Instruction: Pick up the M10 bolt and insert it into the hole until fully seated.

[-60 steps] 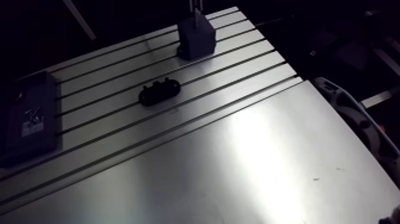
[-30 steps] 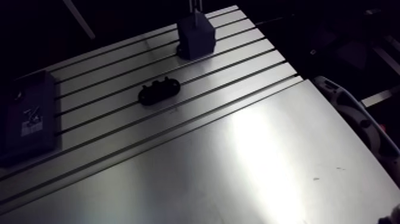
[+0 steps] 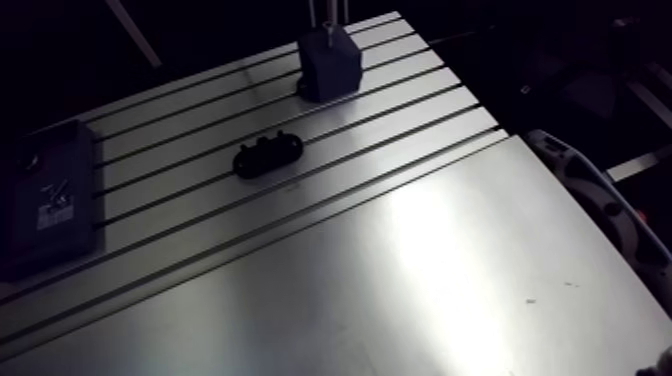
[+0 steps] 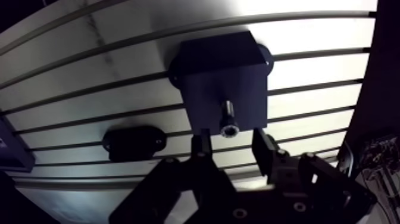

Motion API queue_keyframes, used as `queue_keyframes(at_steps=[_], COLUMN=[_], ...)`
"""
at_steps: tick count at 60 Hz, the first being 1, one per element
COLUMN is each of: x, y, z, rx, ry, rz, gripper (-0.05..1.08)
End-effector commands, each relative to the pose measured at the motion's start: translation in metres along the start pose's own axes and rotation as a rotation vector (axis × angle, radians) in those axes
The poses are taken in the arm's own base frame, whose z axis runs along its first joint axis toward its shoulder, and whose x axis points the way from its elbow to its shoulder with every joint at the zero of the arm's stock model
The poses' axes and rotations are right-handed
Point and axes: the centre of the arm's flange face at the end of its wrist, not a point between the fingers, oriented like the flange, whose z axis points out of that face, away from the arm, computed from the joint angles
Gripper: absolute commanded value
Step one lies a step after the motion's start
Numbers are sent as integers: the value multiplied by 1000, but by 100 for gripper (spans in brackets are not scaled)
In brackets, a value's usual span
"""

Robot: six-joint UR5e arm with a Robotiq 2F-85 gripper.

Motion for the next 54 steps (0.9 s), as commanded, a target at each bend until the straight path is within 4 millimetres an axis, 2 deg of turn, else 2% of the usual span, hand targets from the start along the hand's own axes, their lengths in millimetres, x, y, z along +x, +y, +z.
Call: queue_keyframes(at_steps=[1, 14, 24, 30, 33, 34, 36, 37, 38, 43, 44, 45, 46, 49, 51, 54], x=[-3, -9, -33, -57, -78, -78, -99, -99, -109, -129, -139, -139, -151, -160, -180, -191], y=[-1, -2, -11, -30, -44, -44, -55, -55, -62, -75, -84, -84, -93, -103, -124, -136], z=[-1, -6, -24, -40, -52, -52, -66, -66, -72, -82, -87, -87, -92, -95, -100, -102], rx=[-5, -9, -14, -26, -37, -37, -49, -49, -55, -66, -72, -72, -77, -81, -88, -93], ry=[0, 6, 28, 49, 67, 67, 103, 103, 121, 160, 178, 178, 197, 213, 241, 252], rz=[-5, -6, -19, -35, -49, -49, -59, -59, -67, -79, -88, -88, -98, -110, -139, -155], gripper=[0, 0, 0, 0, 0, 0, 0, 0, 0, 0, 0, 0, 0, 0, 0, 0])
